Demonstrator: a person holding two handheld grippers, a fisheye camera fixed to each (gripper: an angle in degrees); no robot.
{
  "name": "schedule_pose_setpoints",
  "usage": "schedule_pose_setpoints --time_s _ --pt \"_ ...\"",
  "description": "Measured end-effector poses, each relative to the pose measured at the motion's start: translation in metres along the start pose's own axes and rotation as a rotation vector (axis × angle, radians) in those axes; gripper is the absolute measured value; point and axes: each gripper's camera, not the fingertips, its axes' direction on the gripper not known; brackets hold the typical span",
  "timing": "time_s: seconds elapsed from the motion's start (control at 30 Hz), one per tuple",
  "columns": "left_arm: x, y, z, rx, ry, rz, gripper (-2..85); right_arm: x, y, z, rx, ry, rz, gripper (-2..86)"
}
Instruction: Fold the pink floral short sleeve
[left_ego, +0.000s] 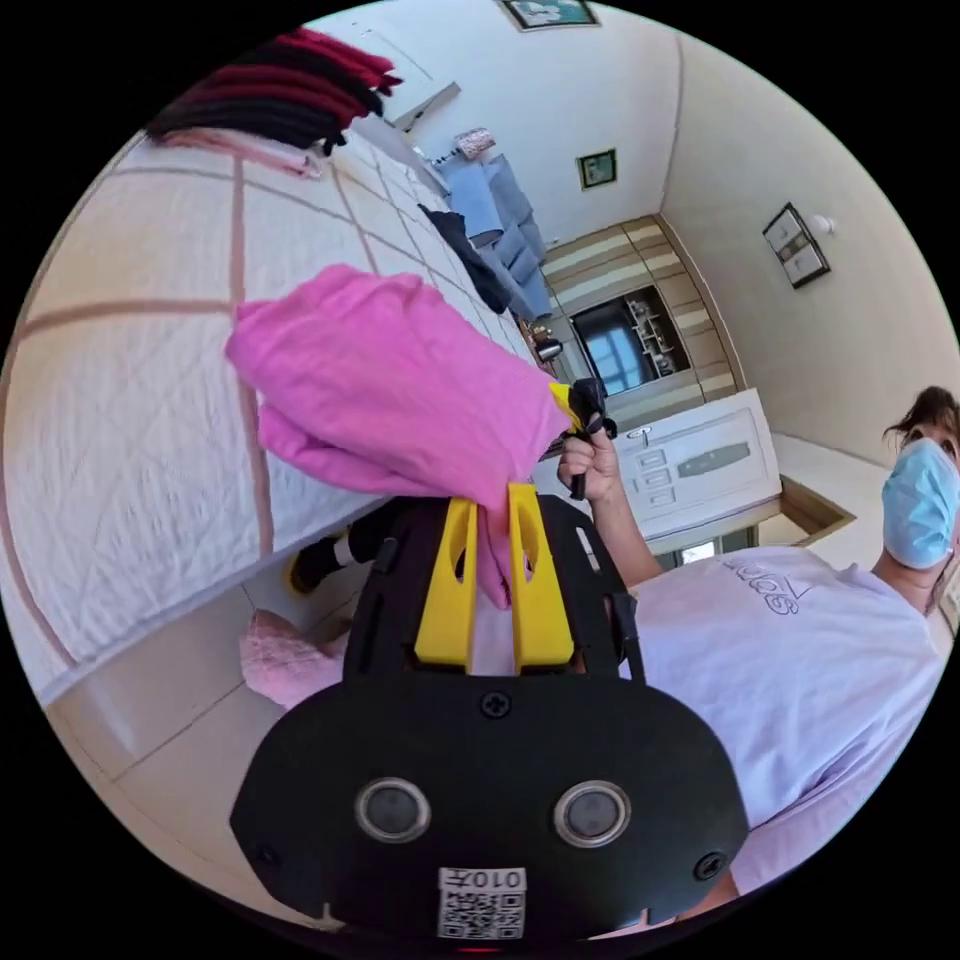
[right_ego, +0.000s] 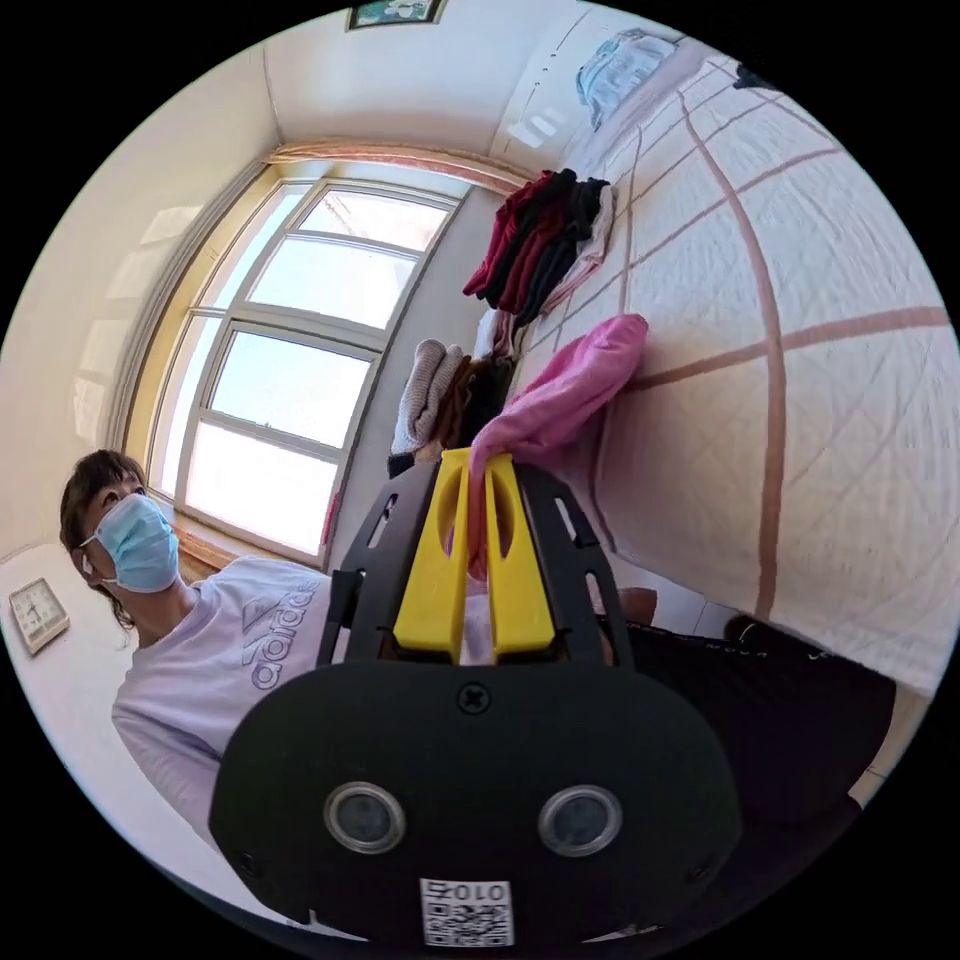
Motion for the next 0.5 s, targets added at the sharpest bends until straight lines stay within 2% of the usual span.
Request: schedule_pose_setpoints --time_s 0.13,0.27,0.37,0.5 --pt "0.052 -0.034 -0.042 0.063 0.011 0.136 7.4 -0.052 -0.029 -0.003 0.038 -0.014 -0.121 4.3" --pt "0.056 -0.071 -0.088 0.162 0.084 0.164 7.2 -0.078 -0.089 0.003 0.045 -0.001 -0.170 4.3" --pt "0.057 -0.131 -0.131 0.218 0.139 0.215 7.1 -0.111 -0.168 0.012 0.061 -0.040 -0.261 4.3" --pt "0.112 -0.246 -0.227 0.293 0.040 0.426 6.9 -0.179 -0.273 0.026 0.135 -0.036 -0.469 4.1"
